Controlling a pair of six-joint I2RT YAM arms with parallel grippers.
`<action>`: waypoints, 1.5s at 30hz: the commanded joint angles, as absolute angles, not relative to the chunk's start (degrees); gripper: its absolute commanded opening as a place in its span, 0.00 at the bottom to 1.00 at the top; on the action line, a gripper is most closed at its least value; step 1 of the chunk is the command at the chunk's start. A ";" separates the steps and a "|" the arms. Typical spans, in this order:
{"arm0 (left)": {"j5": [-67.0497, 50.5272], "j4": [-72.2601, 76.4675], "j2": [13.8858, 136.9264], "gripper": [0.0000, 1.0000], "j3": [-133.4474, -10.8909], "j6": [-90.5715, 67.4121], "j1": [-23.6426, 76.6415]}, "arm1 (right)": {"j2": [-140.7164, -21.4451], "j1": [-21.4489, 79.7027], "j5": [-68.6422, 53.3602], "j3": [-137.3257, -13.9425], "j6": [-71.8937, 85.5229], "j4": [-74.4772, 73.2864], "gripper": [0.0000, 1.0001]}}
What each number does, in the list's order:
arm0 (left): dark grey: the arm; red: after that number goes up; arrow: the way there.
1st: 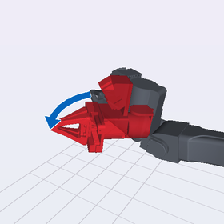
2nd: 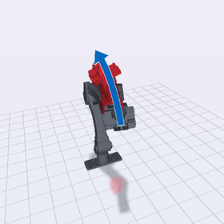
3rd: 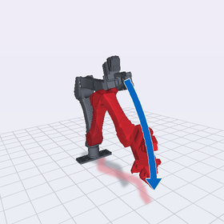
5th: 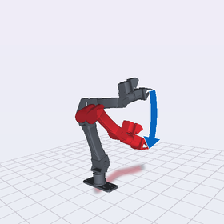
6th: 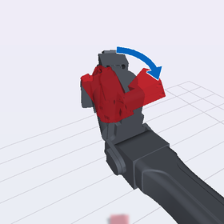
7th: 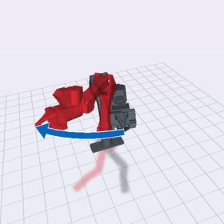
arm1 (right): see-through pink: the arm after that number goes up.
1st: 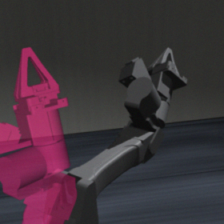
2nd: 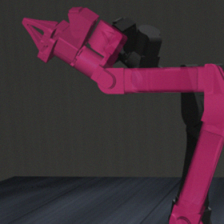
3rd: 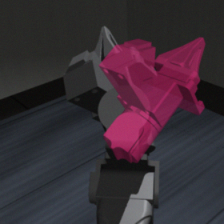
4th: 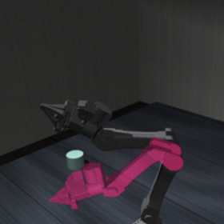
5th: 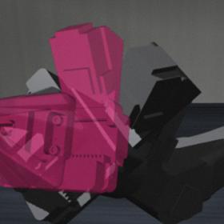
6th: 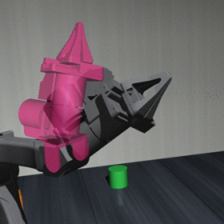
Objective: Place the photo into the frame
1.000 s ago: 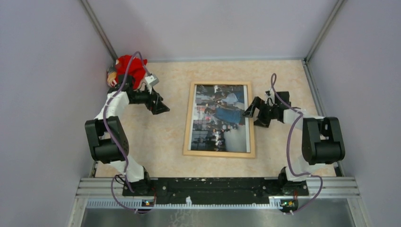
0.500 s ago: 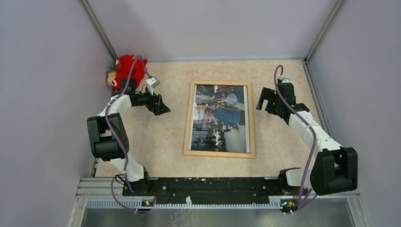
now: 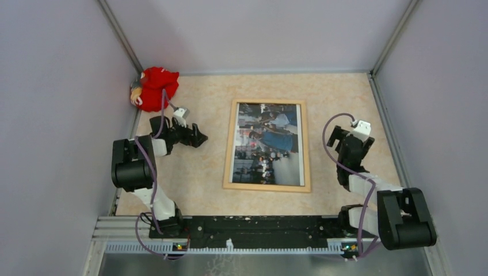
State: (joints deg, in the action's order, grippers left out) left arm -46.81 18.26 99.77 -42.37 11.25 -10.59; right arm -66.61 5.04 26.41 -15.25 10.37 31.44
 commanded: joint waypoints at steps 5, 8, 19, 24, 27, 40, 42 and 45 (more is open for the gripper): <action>-43.95 47.24 94.03 0.99 -30.24 3.83 -11.34 | -74.93 4.41 29.70 -7.60 7.33 67.11 0.99; -43.59 58.88 89.84 0.99 -21.38 4.33 -10.97 | -77.26 4.35 24.51 -7.42 4.90 69.46 0.99; -25.16 56.32 89.28 0.99 -21.47 7.39 -3.19 | -84.26 6.51 24.90 -9.62 1.87 72.72 0.99; -23.57 73.91 89.80 0.99 -12.30 8.75 -1.74 | -84.23 6.50 24.77 -9.36 1.57 73.64 0.99; -23.38 91.01 90.96 0.99 -3.88 10.00 -0.34 | -84.20 6.55 24.73 -9.39 1.58 73.63 0.99; -19.96 70.38 90.37 0.99 -14.48 7.41 -1.17 | -84.20 6.46 24.79 -9.35 1.58 73.57 0.99; -19.99 68.26 89.76 0.99 -15.03 7.38 -1.23 | -84.20 6.50 24.76 -9.40 1.58 73.59 0.99; -20.15 66.46 89.32 0.99 -15.57 7.46 -1.21 | -84.21 6.50 24.78 -9.36 1.58 73.61 0.99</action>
